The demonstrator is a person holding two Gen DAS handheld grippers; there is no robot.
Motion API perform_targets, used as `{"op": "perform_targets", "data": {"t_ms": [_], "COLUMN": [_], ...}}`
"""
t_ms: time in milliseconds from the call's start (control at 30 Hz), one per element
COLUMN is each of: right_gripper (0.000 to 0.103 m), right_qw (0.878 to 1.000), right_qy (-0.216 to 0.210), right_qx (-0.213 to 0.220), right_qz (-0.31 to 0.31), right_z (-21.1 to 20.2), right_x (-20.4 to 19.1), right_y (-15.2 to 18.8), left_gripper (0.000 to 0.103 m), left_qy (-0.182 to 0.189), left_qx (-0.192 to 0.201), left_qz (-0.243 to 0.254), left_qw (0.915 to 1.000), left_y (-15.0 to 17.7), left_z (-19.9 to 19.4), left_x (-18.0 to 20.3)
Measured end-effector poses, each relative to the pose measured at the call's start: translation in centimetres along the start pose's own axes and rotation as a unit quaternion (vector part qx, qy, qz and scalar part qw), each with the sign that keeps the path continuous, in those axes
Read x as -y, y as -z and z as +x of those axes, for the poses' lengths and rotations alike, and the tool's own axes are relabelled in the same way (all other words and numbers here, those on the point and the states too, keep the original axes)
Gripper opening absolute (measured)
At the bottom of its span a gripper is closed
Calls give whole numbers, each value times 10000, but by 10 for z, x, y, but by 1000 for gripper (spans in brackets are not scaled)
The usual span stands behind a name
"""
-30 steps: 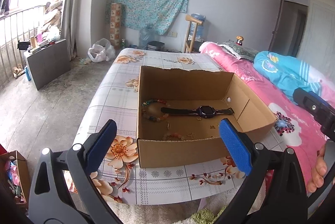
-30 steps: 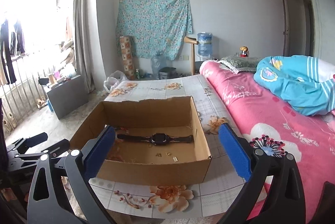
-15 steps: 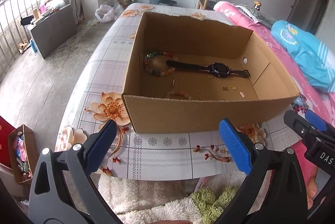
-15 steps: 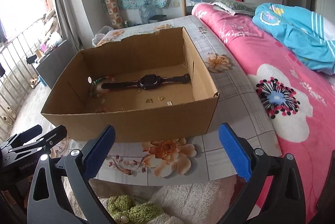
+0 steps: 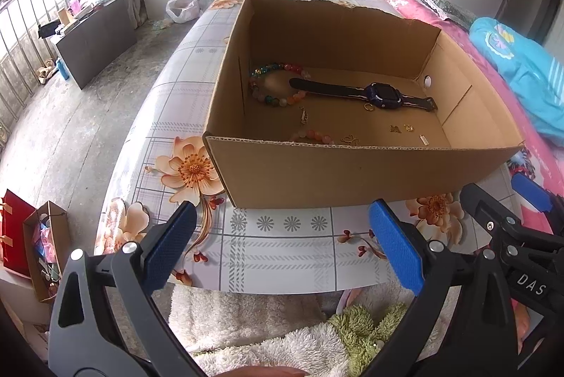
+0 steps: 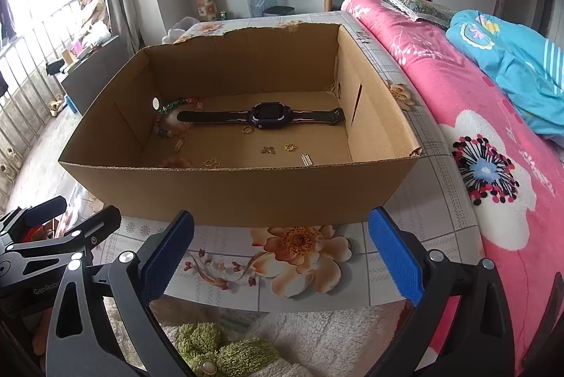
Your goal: Organize jewelry
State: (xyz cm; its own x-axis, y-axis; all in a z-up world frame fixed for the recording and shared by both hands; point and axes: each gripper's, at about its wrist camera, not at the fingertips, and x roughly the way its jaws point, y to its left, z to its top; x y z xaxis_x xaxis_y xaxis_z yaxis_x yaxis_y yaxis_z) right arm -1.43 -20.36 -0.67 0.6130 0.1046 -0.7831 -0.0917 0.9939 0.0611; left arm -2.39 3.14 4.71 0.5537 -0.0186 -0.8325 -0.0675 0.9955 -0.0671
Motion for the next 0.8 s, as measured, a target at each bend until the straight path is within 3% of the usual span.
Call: {"op": "perform_targets", "data": {"t_ms": [800], "right_gripper": [96], "right_qw": [9999], "right_qy": [-61], "right_qx": [-128], "right_qz": [-21], "right_z": [4], "right_x": [-2], "right_y": [1], "left_gripper": [95], "left_qy": [-71], "left_qx": [-187], "left_qz": [25], "left_qw": [9998], "left_y": [3], "left_z": [7], "left_x": [4]}}
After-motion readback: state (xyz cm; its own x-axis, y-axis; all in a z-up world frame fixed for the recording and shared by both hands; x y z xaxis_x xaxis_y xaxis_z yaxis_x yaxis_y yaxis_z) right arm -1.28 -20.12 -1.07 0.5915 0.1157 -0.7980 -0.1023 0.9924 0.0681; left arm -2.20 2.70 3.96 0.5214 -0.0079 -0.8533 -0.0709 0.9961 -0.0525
